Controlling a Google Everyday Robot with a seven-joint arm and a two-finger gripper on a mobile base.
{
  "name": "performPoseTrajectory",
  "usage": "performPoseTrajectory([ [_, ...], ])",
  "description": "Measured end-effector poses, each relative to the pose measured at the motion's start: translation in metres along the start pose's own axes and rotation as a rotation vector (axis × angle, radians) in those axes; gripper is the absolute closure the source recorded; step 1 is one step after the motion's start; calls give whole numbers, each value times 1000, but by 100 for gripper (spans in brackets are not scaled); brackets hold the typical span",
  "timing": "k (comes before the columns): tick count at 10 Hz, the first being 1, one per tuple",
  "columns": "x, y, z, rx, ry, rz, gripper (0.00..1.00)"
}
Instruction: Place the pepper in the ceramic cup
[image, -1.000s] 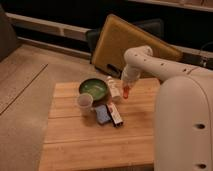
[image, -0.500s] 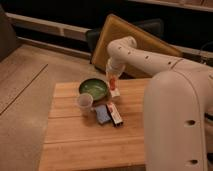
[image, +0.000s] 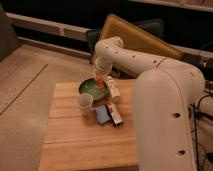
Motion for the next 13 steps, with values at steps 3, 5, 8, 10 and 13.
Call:
performPoseTrajectory([
  [3, 5, -19, 1, 14, 7, 25, 100],
  [5, -5, -17, -4, 1, -25, 10, 100],
  [8, -15, 23, -10, -41, -54, -83, 100],
  [10, -8, 48, -11, -73, -53, -139, 100],
  [13, 14, 79, -10, -105, -39, -215, 100],
])
